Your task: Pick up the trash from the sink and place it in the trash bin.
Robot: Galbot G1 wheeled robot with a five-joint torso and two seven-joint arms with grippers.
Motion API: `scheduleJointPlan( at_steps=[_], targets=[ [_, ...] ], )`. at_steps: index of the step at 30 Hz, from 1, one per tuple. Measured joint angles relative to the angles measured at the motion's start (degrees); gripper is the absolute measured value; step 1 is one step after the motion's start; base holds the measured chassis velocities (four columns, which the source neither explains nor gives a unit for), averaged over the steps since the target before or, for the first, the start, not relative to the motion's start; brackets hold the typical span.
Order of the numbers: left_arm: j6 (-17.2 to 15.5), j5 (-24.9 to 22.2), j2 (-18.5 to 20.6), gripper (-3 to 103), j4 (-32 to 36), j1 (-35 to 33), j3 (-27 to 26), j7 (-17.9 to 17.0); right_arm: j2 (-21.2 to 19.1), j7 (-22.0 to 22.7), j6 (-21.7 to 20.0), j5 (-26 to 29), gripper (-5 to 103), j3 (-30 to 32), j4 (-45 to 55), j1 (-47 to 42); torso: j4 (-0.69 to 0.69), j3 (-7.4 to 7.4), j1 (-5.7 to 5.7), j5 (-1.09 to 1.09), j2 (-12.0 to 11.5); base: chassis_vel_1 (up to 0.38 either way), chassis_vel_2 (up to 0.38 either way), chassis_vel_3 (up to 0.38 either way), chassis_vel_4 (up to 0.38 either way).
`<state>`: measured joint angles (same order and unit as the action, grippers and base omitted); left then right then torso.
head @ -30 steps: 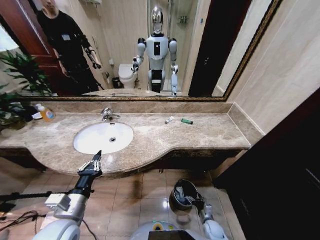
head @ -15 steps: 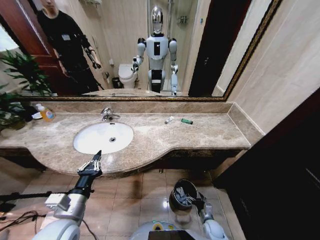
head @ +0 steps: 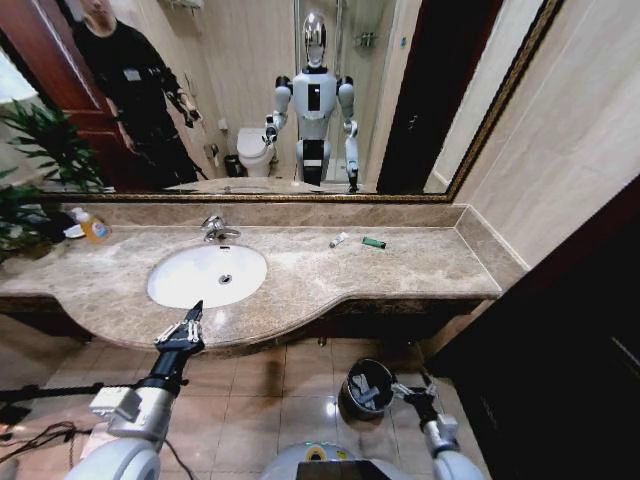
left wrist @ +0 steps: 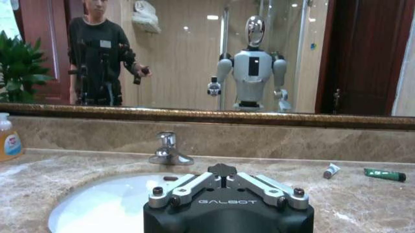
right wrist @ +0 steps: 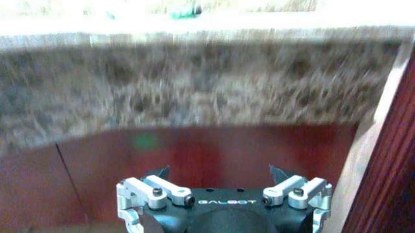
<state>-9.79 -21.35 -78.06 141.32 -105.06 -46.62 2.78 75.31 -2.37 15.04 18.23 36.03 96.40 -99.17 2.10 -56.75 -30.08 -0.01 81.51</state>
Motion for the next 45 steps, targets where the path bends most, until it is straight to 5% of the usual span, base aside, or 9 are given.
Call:
scheduleJointPlan(
  at_steps=[10, 18, 24, 38, 45],
  targets=[
    [0.0, 0.0, 0.0, 0, 0.0, 0.0, 0.0, 0.0, 0.1, -0.6, 0.7, -2.9, 100, 3.9, 19.3, -4.2, 0.0, 0.0, 0.0, 0.0, 0.0, 0.0, 0.0, 0.0, 0.0],
    [0.0, 0.0, 0.0, 0, 0.0, 0.0, 0.0, 0.0, -5.0, 0.5, -11.1, 0.4, 100, 2.7, 25.9, 7.2, 0.01, -0.01, -0.01, 0.02, 0.0, 0.0, 0.0, 0.0, 0.0],
    [0.0, 0.0, 0.0, 0, 0.0, 0.0, 0.0, 0.0, -7.8, -1.9, -16.9, 1.1, 100, 0.7, 21.5, 16.6, 0.01, -0.01, -0.02, 0.02, 0.0, 0.0, 0.0, 0.0, 0.0],
    [0.0, 0.0, 0.0, 0, 0.0, 0.0, 0.0, 0.0, -9.7, -8.8, -21.1, 3.4, 100, -1.9, 9.0, 29.4, 0.01, -0.01, -0.02, 0.02, 0.0, 0.0, 0.0, 0.0, 0.0],
    [0.0, 0.0, 0.0, 0, 0.0, 0.0, 0.0, 0.0, -12.9, -14.3, -27.2, 4.4, 100, -3.8, 0.8, 39.5, 0.01, -0.01, -0.01, 0.02, 0.0, 0.0, 0.0, 0.0, 0.0]
  ],
)
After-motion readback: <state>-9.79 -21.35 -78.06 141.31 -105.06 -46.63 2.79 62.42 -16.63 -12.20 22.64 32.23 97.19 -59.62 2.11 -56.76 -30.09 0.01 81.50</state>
